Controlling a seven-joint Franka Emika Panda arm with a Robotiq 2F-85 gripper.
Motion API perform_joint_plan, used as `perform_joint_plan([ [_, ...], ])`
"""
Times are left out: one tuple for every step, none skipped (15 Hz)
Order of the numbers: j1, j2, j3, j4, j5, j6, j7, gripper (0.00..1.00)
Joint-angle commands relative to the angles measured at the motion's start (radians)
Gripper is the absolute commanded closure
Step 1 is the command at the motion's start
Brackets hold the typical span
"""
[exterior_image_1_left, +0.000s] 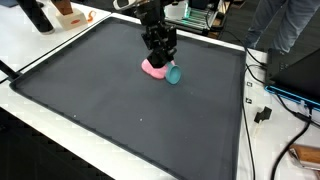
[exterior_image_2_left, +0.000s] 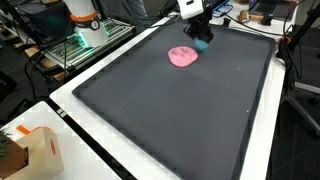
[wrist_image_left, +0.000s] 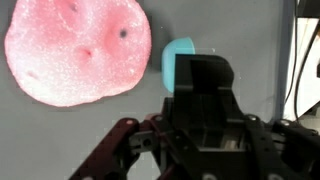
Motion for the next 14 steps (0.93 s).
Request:
perform_joint_plan([
  [-0.015,-0.004,0.008,-0.005,-0.002,0.003,0.009,0.75],
  [-0.017,-0.006,0.009,-0.004,0.003,-0.001,0.005,0.75],
  [-0.020,-0.008,0.010,-0.004,0.007,-0.005,0.003,0.75],
  [-0.021,-0.012,0.010,-0.005,0.009,-0.007,0.004,0.75],
  [-0.023,-0.015,0.010,-0.005,0.010,-0.009,0.004,0.75],
  [-0.023,-0.020,0.010,-0.006,0.009,-0.010,0.008,0.75],
  [-0.021,-0.026,0.007,-0.008,0.002,-0.008,0.017,0.75],
  [-0.020,-0.032,0.006,-0.009,-0.001,-0.008,0.020,0.75],
  [-0.018,-0.040,0.004,-0.012,-0.009,-0.009,0.030,0.75],
  [-0.015,-0.050,0.001,-0.015,-0.020,-0.009,0.042,0.75],
  [-0.012,-0.058,-0.001,-0.018,-0.028,-0.006,0.053,0.75],
  [-0.009,-0.069,-0.005,-0.021,-0.040,-0.009,0.073,0.75],
  [-0.007,-0.078,-0.006,-0.023,-0.049,-0.006,0.087,0.75],
  [-0.006,-0.089,-0.007,-0.025,-0.060,-0.007,0.103,0.75],
])
